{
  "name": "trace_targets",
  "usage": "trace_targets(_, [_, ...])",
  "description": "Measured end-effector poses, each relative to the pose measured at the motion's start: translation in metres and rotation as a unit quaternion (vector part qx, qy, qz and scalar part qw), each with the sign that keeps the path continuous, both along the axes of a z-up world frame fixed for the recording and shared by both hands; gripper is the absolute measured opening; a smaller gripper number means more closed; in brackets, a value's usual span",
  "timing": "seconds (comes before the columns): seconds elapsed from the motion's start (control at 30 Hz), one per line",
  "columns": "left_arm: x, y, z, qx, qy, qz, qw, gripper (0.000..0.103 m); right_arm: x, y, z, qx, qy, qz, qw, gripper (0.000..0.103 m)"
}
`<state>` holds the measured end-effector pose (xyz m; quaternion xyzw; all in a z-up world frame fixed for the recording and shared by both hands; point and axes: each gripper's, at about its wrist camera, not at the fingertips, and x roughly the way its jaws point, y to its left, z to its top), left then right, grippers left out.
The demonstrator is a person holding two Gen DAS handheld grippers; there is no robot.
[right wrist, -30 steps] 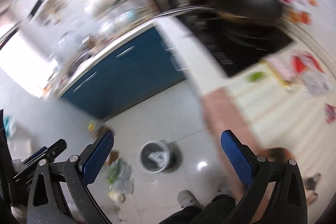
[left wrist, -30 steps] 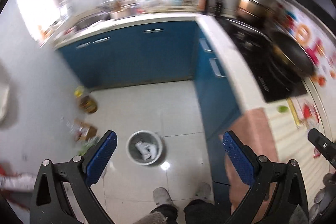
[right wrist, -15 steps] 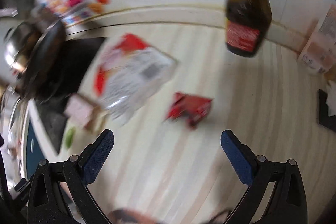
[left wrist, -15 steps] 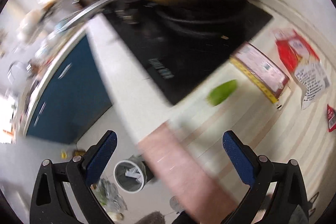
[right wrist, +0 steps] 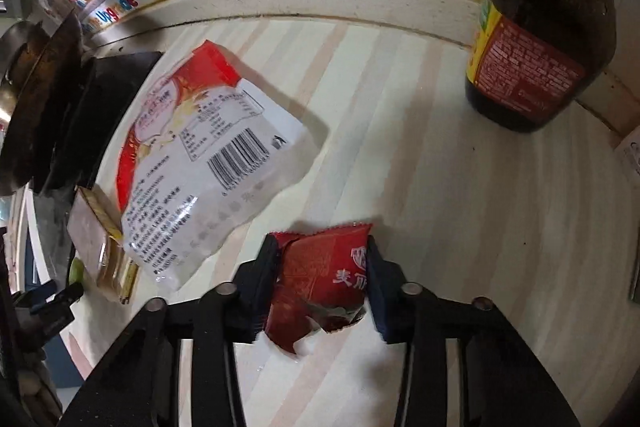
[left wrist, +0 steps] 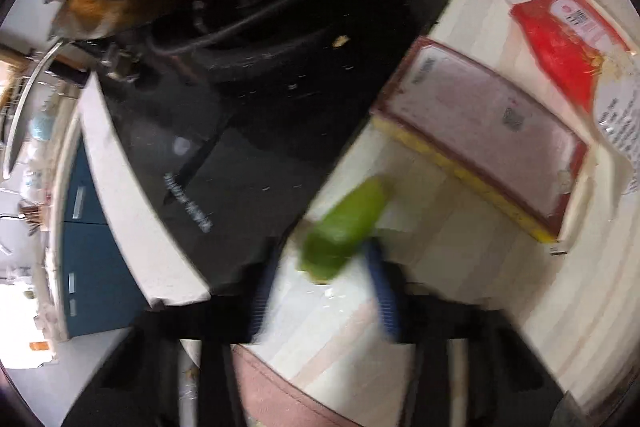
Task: Collect trash
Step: 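Grasp the green cucumber with the left tool while the right tool grasps the red wrapper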
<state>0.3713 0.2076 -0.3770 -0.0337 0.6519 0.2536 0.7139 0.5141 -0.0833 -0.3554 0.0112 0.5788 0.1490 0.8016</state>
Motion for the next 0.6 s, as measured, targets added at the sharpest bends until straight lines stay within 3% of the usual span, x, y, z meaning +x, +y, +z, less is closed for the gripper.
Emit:
trace_targets(0.03, [0.001, -0.001, -0.001, -0.007, 0.004, -0.002, 1.0, 0.011, -0.001, -0.001, 0.0, 0.003, -0.003, -0.003, 1.0, 0.016])
trace_targets(0.23, [-0.014, -0.014, 0.008, -0.027, -0.018, 0.009, 0.9994, 0.004, -0.012, 0.0, 0.025, 0.024, -0.018, -0.001, 1.0, 0.014])
trace_targets(0.6, [-0.092, -0.027, 0.079, -0.042, -0.113, 0.062, 0.9908, 0.003, -0.075, 0.009, 0.091, 0.057, -0.051, 0.027, 0.997, 0.013])
